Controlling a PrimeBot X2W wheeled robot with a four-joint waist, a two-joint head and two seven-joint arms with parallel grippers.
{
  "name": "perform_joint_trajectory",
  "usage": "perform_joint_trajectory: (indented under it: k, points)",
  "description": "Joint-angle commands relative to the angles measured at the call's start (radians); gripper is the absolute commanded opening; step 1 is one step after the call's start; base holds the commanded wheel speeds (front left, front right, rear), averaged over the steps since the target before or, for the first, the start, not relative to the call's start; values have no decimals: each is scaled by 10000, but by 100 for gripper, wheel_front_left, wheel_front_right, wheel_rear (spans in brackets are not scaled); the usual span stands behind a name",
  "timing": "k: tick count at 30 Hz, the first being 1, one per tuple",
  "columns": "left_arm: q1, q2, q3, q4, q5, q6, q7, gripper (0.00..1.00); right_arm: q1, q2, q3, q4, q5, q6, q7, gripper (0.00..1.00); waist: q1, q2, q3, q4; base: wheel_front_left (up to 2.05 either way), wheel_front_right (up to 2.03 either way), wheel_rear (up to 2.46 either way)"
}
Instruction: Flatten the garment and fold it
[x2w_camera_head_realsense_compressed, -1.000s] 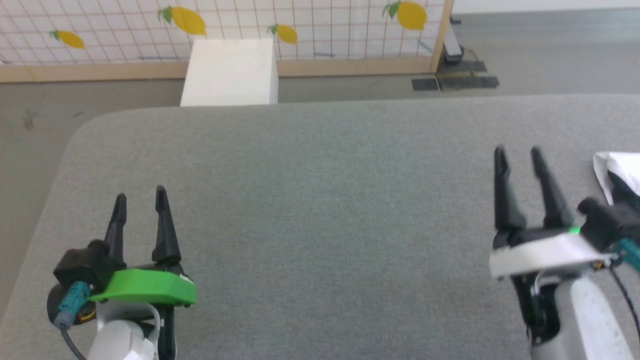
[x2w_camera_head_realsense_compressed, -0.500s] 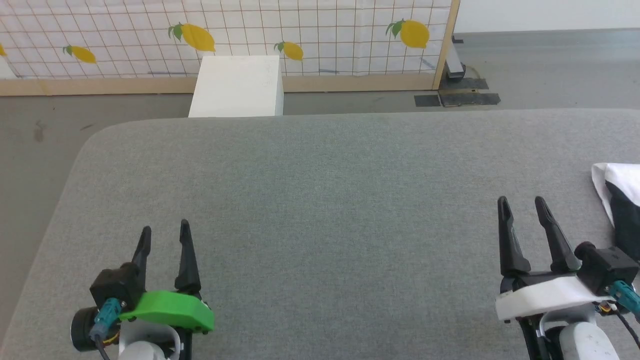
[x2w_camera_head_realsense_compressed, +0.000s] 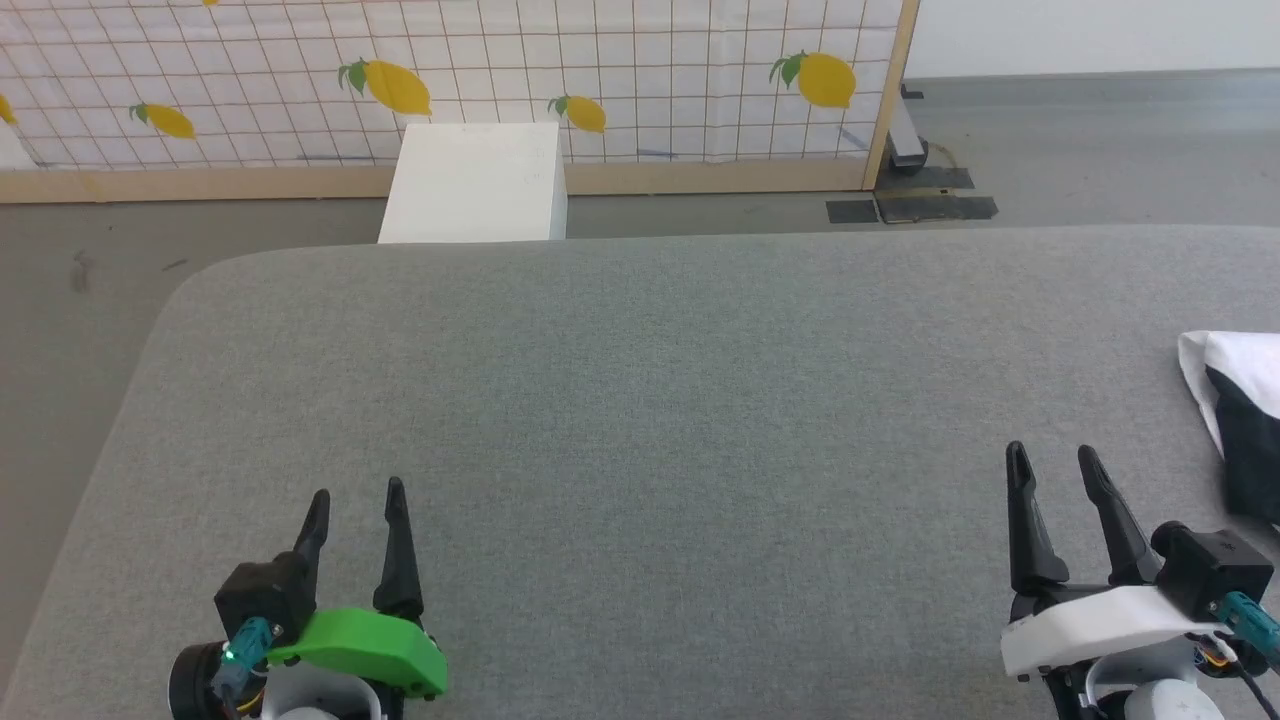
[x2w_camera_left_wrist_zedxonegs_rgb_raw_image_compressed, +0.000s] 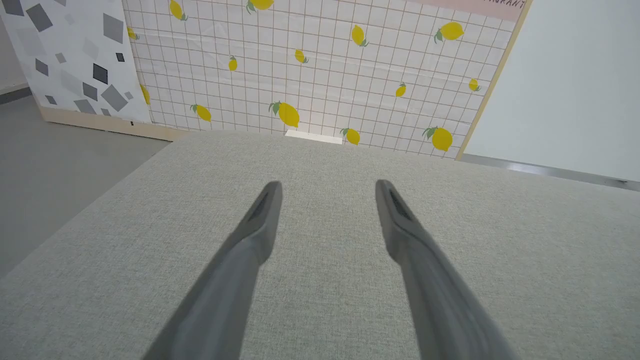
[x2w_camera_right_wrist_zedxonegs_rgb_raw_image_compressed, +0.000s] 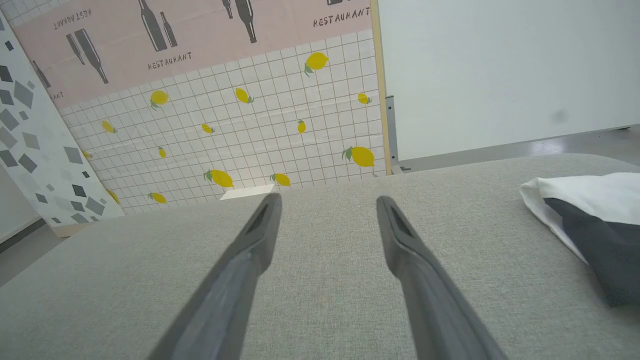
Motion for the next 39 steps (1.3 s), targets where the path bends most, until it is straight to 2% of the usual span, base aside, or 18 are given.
perform_joint_trajectory:
  k: [1,11,12,39]
  points:
    - [62,-27,-6,43,145,-68,-46,100,88,6,-18,50,37,-15,-50,100,1,-1,17,-6,0,0,0]
    - [-92,-42,-44,194,332,-205,-47,100,54,6,42,112,209,-15,-51,100,1,-1,79,2,0,0,0]
    - [-27,-4,-36,171,300,-169,5,0,0,0,34,87,169,0,5,0,1,-1,81,2,0,0,0]
    - [42,-82,55,-281,749,-185,503,0,68,0,166,-346,-306,-3,506,0,1,-1,70,22,0,0,0]
